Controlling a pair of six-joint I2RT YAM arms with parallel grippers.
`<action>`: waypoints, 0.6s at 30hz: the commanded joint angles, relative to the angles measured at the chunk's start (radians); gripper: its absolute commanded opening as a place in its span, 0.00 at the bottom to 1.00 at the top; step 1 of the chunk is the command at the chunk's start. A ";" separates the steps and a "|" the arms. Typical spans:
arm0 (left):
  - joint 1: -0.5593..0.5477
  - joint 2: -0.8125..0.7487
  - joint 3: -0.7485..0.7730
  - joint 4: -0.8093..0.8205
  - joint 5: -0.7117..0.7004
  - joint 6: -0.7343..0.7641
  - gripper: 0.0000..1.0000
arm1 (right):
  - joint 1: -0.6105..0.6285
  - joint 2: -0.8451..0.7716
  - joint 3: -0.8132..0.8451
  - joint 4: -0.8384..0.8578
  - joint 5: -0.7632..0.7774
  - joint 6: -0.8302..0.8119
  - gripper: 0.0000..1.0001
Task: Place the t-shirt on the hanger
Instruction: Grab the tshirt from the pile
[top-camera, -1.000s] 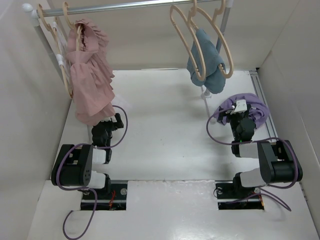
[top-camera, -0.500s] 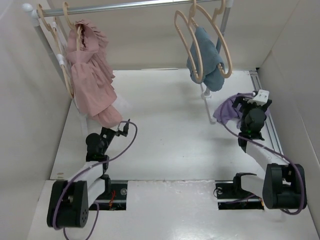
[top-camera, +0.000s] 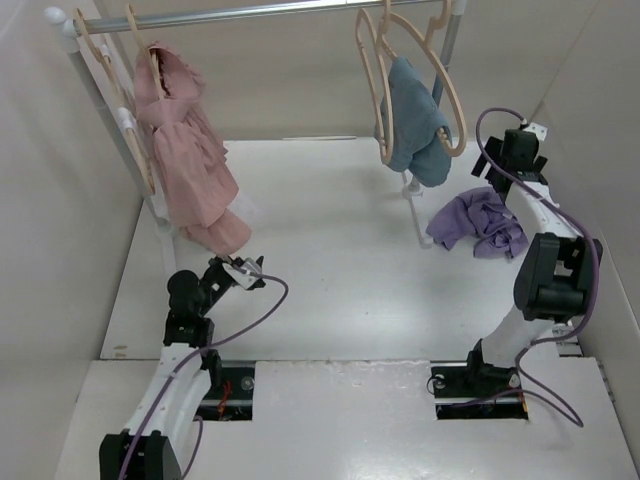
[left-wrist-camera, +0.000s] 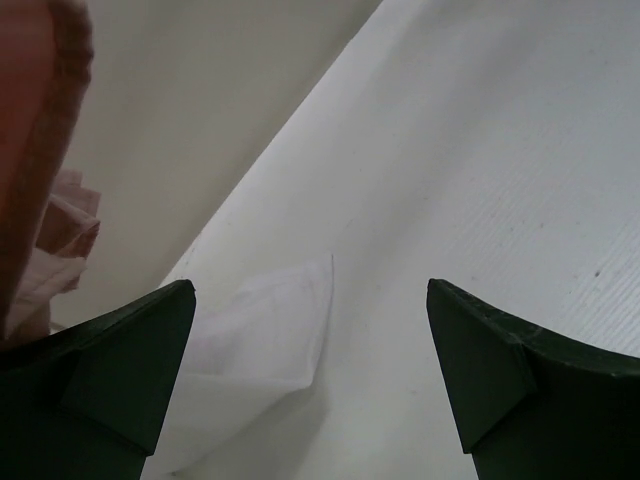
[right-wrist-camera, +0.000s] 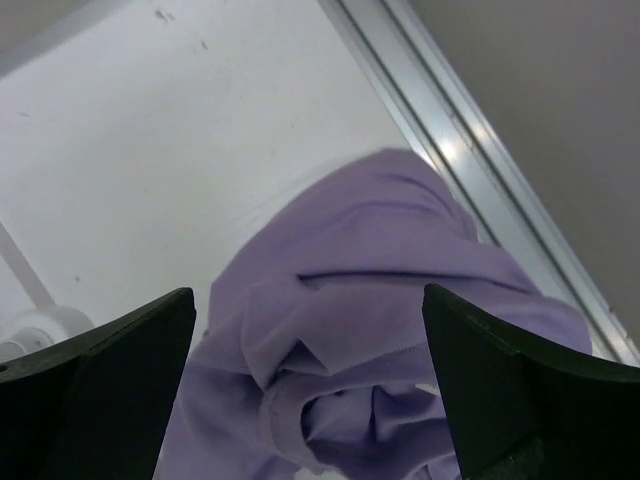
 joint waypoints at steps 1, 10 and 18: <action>-0.005 -0.038 0.016 -0.171 -0.019 0.196 1.00 | -0.024 0.050 0.091 -0.224 0.007 0.094 1.00; -0.005 0.043 0.291 -0.693 -0.056 0.382 1.00 | -0.046 0.099 0.028 -0.273 0.029 0.189 1.00; -0.005 0.029 0.336 -0.684 -0.065 0.294 1.00 | -0.102 0.189 0.070 -0.322 -0.127 0.178 0.69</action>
